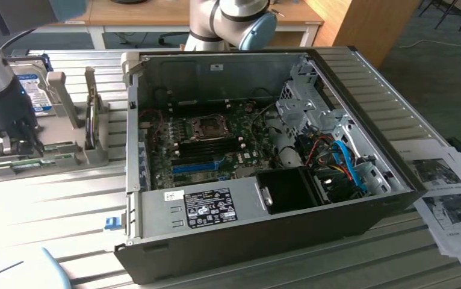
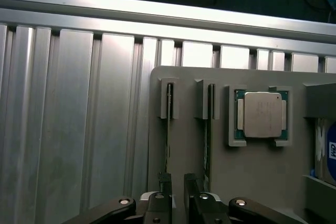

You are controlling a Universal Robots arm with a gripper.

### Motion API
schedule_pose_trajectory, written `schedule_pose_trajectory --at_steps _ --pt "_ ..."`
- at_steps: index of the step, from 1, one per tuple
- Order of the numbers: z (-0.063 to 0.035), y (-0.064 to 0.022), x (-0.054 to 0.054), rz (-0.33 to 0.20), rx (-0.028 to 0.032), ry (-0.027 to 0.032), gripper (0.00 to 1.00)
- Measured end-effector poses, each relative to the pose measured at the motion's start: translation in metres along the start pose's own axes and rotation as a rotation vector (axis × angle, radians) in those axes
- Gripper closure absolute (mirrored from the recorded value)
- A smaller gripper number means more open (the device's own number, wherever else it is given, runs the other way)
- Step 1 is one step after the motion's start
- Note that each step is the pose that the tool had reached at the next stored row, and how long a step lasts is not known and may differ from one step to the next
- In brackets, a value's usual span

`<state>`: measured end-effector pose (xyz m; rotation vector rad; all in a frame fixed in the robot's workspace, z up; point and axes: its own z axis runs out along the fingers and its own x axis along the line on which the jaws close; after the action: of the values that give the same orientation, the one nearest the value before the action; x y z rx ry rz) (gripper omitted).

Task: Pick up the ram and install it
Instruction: 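Pick up the ram and move it above insertion slot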

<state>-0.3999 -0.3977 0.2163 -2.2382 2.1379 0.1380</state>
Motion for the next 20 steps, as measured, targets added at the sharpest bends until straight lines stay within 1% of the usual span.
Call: schedule_pose_trajectory --at_steps 12,20 --pt "0.0087 -0.0003 0.001 0.0 0.0 0.0 0.77" --pt "0.0119 -0.0003 0.001 0.0 -0.0006 0.0004 0.77"
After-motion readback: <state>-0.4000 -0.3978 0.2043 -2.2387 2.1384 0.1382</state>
